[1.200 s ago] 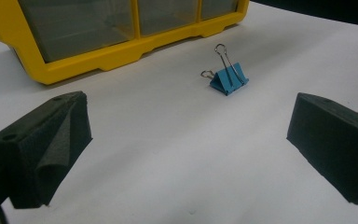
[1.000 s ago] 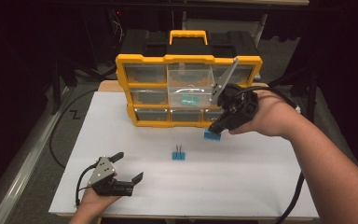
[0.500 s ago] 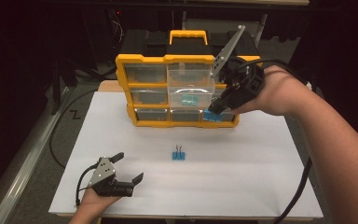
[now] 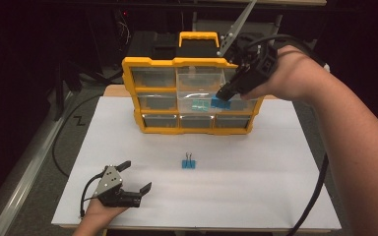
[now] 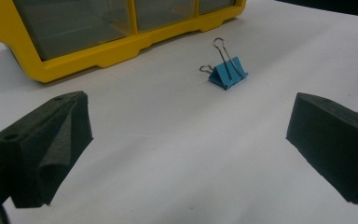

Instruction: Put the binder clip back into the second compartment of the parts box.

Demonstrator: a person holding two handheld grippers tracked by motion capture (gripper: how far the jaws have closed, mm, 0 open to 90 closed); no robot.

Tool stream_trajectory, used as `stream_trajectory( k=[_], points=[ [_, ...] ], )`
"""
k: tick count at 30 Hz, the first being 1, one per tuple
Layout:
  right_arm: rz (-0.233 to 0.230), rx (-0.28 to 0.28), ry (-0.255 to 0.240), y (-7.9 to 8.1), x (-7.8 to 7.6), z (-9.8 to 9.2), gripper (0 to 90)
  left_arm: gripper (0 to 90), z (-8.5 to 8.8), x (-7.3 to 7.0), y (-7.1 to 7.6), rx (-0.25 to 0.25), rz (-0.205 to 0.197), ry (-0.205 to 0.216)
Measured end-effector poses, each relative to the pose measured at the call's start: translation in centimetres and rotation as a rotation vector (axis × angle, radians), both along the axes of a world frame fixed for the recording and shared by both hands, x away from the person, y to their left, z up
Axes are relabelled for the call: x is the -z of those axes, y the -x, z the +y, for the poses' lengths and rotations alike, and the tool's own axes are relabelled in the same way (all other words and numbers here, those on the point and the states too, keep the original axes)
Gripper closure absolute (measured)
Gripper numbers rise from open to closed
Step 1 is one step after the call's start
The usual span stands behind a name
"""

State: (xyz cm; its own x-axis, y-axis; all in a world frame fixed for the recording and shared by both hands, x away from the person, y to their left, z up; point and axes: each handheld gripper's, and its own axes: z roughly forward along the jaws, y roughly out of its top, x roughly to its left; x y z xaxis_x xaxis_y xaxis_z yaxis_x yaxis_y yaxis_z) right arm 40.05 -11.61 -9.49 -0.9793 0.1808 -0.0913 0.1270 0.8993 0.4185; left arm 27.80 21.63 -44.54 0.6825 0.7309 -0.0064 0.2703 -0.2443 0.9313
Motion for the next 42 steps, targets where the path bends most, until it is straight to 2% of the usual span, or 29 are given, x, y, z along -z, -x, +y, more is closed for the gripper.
stream_trajectory(
  k=[6, 13, 19, 24, 32, 33, 34, 35, 36, 40, 42],
  points=[
    [-0.022, 0.010, -0.017, -1.0, -1.2, 1.0, 89.8, 1.3, 0.1, 0.0, 0.0, -0.002, 0.000, 0.002],
    [-0.056, 0.034, -0.010, -2.9, -1.9, 2.7, 89.8, 1.3, 0.2, 0.0, -0.1, 0.000, 0.003, 0.000],
    [-0.069, 0.057, 0.009, -4.7, -1.1, 3.3, 89.7, 1.3, 0.2, 0.0, 0.0, 0.003, -0.004, 0.008],
    [-0.051, 0.063, 0.034, -5.6, -0.3, 3.3, 89.7, 1.3, 0.2, 0.0, -0.1, 0.006, 0.001, 0.005],
    [-0.037, 0.066, 0.045, -5.5, 0.2, 2.5, 89.3, 1.3, 0.1, 0.0, -0.1, 0.013, -0.002, 0.006],
    [-0.034, 0.079, 0.041, -5.5, 0.2, 2.4, 81.8, 1.3, 0.1, 0.0, 0.0, 0.012, -0.003, 0.008],
    [-0.018, 0.090, 0.025, -5.5, 0.3, 2.3, 67.4, 1.3, 0.1, 0.0, 0.0, 0.011, -0.003, 0.010],
    [-0.024, 0.096, 0.027, -5.5, 0.3, 2.3, 62.0, 1.3, 0.1, 0.0, 0.0, 0.011, -0.003, 0.009],
    [-0.037, 0.105, 0.037, -5.3, 0.3, 2.3, 60.1, 1.3, 0.1, 0.0, 0.0, 0.012, -0.003, 0.009],
    [-0.019, 0.108, 0.035, -4.4, 0.0, 1.9, 56.0, 1.3, 0.1, 0.0, 0.0, 0.012, -0.001, 0.005],
    [-0.023, 0.108, 0.039, -4.1, 0.1, 1.8, 54.6, 1.3, 0.1, 0.0, 0.0, 0.013, 0.000, 0.003]
  ],
)
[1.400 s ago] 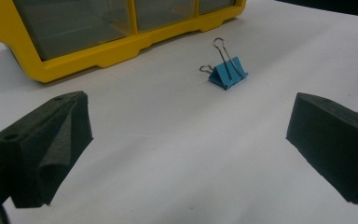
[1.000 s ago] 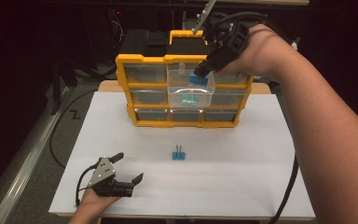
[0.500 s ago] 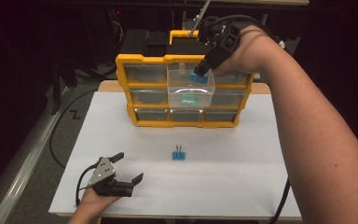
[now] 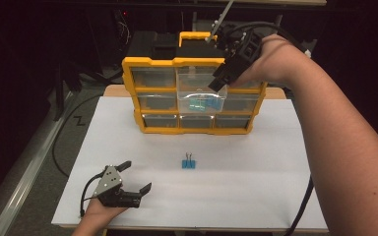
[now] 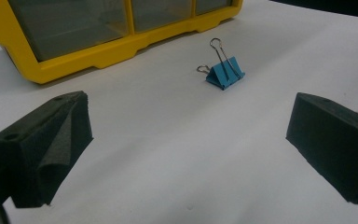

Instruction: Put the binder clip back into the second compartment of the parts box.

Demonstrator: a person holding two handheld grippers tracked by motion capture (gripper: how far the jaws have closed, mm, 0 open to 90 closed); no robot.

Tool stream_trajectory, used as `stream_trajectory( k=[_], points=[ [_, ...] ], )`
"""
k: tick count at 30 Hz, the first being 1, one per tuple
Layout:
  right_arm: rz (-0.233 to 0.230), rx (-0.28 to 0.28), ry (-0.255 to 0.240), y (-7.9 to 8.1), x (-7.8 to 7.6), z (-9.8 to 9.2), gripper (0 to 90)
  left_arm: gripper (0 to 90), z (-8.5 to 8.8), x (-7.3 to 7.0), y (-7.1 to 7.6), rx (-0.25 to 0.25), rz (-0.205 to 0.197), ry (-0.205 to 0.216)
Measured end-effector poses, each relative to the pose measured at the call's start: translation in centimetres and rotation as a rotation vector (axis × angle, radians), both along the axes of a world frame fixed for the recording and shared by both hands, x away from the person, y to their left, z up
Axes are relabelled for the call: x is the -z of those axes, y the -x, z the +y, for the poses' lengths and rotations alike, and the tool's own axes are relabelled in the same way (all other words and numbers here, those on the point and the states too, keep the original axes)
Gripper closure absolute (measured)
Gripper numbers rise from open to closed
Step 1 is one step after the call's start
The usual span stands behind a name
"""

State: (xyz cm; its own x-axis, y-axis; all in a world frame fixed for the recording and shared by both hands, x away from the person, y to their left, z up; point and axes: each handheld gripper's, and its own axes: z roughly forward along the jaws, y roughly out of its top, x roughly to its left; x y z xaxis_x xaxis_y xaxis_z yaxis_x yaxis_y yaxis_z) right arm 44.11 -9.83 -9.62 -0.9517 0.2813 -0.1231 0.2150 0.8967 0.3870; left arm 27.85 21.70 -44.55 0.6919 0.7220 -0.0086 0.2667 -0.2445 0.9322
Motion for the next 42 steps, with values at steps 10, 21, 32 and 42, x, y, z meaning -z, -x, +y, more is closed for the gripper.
stream_trajectory(
  k=[10, 21, 32, 42],
  points=[
    [0.013, -0.009, 0.028, 2.8, 0.9, -1.6, 51.6, 1.3, 0.0, 0.0, -0.1, -0.005, 0.008, -0.006],
    [0.041, -0.012, 0.030, 5.8, 4.7, -3.0, 40.6, 1.3, 0.0, 0.0, -0.1, -0.014, 0.010, 0.003],
    [0.080, -0.002, 0.024, 6.6, 10.6, -2.9, 26.1, 0.9, 0.0, 0.0, 0.0, -0.018, 0.011, 0.004],
    [0.124, 0.005, 0.033, 6.4, 17.3, -2.1, 8.6, 0.7, 0.2, -0.1, 0.0, -0.025, 0.002, 0.009]
  ],
)
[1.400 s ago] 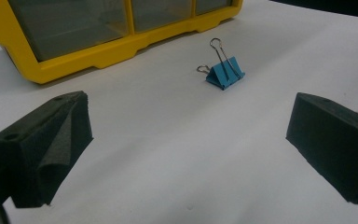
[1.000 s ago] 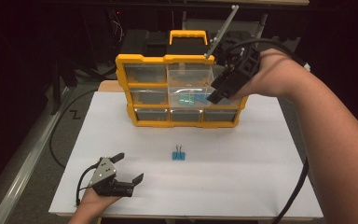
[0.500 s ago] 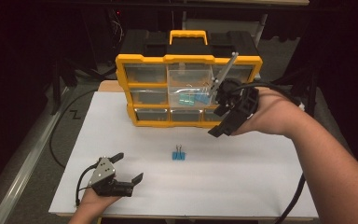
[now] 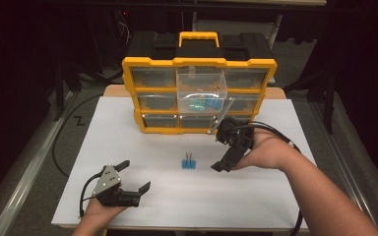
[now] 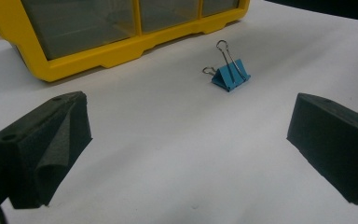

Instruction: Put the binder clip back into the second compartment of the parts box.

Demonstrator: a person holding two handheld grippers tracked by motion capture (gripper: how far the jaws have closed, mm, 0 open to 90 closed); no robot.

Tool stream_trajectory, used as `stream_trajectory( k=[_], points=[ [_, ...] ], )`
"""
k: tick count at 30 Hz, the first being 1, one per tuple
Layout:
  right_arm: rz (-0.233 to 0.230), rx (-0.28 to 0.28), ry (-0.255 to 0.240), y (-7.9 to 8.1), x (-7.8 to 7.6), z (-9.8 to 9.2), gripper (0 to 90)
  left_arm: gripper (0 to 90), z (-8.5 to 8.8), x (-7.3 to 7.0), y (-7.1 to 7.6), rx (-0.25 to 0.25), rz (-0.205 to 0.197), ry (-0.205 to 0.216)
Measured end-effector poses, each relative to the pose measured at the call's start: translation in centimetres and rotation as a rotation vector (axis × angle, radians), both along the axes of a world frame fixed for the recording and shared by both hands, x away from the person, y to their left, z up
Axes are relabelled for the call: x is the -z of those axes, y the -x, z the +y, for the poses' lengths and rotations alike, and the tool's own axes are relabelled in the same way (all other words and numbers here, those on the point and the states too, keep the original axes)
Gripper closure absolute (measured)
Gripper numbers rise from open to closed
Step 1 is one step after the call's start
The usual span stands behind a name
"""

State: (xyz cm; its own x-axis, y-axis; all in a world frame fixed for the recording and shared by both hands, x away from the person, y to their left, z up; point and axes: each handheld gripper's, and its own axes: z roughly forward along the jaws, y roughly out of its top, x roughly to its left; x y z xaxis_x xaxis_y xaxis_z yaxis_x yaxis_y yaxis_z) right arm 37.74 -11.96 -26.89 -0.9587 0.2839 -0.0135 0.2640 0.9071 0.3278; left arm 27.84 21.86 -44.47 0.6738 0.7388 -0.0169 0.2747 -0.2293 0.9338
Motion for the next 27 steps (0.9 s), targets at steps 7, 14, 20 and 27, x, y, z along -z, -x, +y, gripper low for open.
stream_trajectory(
  k=[7, 14, 20, 27],
  points=[
    [0.017, 0.022, 0.018, -0.1, 4.8, 0.7, 0.2, 0.8, 0.0, 0.0, 0.0, 0.003, 0.002, -0.001],
    [0.010, 0.012, 0.013, -0.3, 8.4, 1.7, 0.3, 0.7, -0.1, 0.0, 0.0, 0.006, 0.002, 0.000],
    [-0.002, 0.005, 0.009, -1.2, 10.7, 3.8, 1.3, 0.8, -0.1, 0.0, 0.0, 0.012, 0.004, -0.007],
    [-0.007, 0.001, -0.002, -3.7, 12.3, 6.7, 4.9, 0.8, -0.2, 0.1, 0.0, 0.023, 0.007, -0.011]
  ],
)
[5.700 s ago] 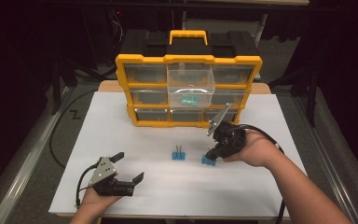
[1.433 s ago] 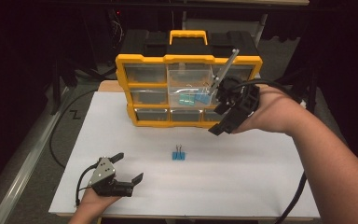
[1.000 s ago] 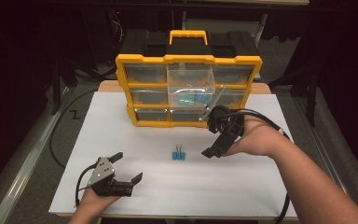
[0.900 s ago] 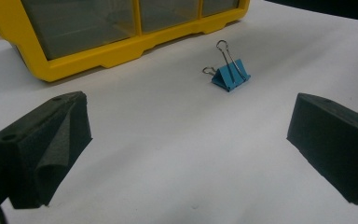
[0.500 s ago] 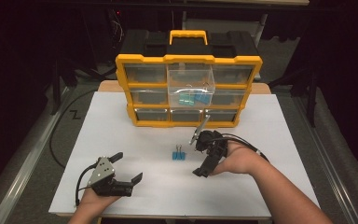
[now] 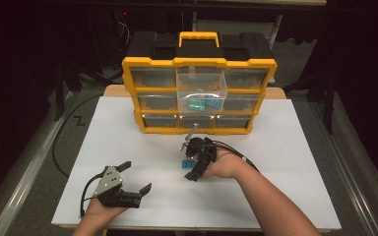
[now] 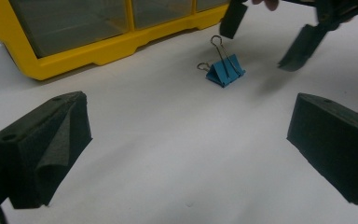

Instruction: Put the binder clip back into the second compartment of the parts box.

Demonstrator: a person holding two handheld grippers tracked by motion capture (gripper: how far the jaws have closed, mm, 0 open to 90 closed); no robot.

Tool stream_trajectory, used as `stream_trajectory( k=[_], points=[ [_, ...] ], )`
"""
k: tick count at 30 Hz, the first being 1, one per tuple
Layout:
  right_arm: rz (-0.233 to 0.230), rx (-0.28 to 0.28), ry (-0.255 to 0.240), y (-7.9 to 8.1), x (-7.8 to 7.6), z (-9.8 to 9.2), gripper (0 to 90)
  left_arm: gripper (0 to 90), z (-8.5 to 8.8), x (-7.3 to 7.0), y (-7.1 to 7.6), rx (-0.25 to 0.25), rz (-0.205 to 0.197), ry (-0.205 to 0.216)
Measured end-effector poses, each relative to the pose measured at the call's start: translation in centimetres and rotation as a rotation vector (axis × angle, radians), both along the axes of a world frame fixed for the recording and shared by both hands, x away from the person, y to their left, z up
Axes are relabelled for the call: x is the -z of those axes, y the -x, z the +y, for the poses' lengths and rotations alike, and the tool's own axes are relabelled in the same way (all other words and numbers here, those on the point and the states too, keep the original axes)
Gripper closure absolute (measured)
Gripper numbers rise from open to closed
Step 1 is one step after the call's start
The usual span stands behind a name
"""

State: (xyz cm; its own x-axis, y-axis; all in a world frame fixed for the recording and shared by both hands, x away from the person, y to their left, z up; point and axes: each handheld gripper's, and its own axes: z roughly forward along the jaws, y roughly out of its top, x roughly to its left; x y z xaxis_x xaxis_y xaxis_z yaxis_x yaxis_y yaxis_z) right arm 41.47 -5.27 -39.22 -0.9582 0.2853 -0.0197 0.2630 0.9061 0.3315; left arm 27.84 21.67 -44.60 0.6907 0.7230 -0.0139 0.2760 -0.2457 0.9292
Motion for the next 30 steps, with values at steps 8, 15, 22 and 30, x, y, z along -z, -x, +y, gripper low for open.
stream_trajectory(
  k=[8, 15, 22, 30],
  points=[
    [0.006, -0.070, 0.004, -1.2, -0.3, 1.6, 33.6, 0.7, 0.0, 0.1, -0.1, 0.004, 0.005, 0.001],
    [0.028, -0.131, 0.009, -0.1, -1.5, 1.2, 86.9, 0.8, -0.1, 0.1, -0.1, 0.009, 0.004, -0.003],
    [0.056, -0.185, -0.014, 1.5, -3.6, -0.2, 90.0, 0.8, -0.1, 0.0, 0.0, 0.006, 0.003, -0.004],
    [0.070, -0.188, -0.031, 3.5, -6.7, -3.0, 90.0, 0.8, 0.0, 0.0, 0.0, 0.000, 0.002, -0.001]
  ],
)
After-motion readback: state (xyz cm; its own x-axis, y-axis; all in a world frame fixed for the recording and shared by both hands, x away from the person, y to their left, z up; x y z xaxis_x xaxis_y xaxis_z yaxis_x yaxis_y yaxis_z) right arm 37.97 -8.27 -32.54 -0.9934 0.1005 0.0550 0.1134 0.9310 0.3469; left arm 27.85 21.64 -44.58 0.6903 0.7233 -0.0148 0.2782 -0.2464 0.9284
